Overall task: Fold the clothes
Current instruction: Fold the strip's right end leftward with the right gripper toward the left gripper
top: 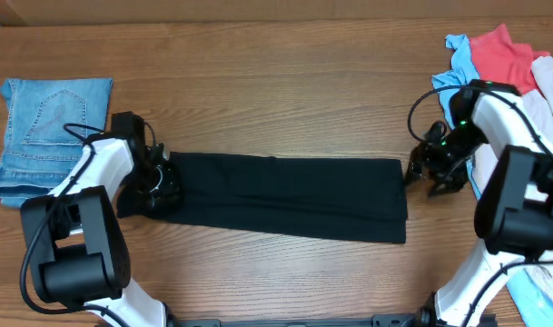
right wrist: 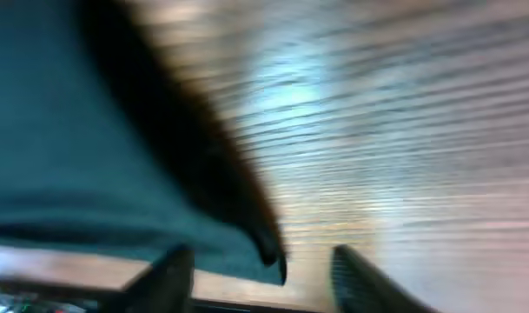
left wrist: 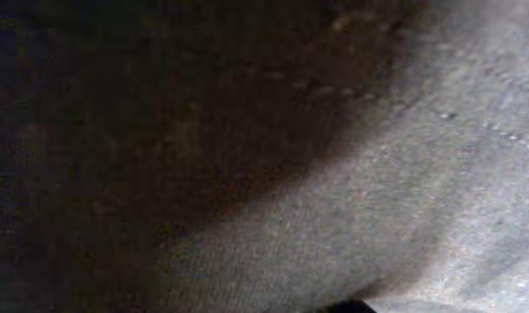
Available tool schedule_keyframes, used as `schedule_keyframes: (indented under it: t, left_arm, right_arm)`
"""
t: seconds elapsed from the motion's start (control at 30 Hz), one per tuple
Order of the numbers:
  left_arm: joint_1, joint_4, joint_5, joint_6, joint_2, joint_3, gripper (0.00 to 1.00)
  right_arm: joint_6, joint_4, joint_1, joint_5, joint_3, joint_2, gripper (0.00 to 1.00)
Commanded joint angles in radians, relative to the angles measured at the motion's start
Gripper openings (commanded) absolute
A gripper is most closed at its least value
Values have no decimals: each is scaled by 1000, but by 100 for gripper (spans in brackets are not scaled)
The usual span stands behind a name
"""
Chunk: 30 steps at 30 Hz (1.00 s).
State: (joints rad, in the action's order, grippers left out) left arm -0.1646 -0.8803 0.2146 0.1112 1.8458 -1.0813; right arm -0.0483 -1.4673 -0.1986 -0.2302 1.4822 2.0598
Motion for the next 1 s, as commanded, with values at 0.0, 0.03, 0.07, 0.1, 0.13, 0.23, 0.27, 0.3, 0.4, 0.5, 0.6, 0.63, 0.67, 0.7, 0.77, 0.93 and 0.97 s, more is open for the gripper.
schedule_keyframes:
  t: [0.0,0.03,0.07,0.1,0.13,0.23,0.27,0.3,0.4,0.5,0.6,0.63,0.67,0.7,0.77,0.93,0.97]
  left_arm:
    - [-47,26,-101,18,32,32,36]
    - [-47,26,-85,17,32,32,38]
    - [-47,25,-77,16,32,32,39]
    - [-45,24,-65,16,32,32,41]
    - [-45,21,-60,16,32,32,42]
    - [-45,18,-60,16,32,32,42]
    - [-45,17,-60,16,32,32,43]
    - [-45,15,-56,16,32,32,46]
    - [-45,12,-29,16,32,27,55]
    - [-45,-11,-26,16,32,7,58]
    - [-45,-55,-26,16,31,-33,58]
    - [-45,-67,-26,16,30,-46,59]
    - [-45,-78,-26,16,29,-59,59]
    - [-45,-90,-25,16,27,-72,59]
    - [-45,-116,-13,16,26,-100,59]
    - [-45,-187,-6,11,18,-157,58]
    - [-45,-199,-7,7,16,-164,57]
  right_arm:
    - [-117,5,-24,-156,-2,-56,65]
    - [-117,9,-24,-157,-10,-56,66]
    - [-117,13,-24,-157,-16,-56,66]
    - [-114,42,-13,-157,-63,-56,66]
    - [-108,73,-8,-157,-104,-56,66]
    - [-86,114,-4,-157,-149,-56,66]
    - [-78,133,-3,-157,-171,-56,65]
    - [-78,148,-3,-158,-192,-56,65]
    - [-53,201,14,-173,-249,-56,63]
    - [-53,236,43,-218,-278,-56,60]
    - [-52,263,85,-220,-291,-56,58]
    - [-46,274,98,-220,-291,-56,52]
    - [-30,286,108,-219,-291,-56,46]
    - [-15,302,116,-220,-291,-56,33]
    - [23,333,123,-216,-291,-56,8]
    - [80,364,87,-140,-257,-57,4]
    - [89,348,72,-95,-235,-59,4]
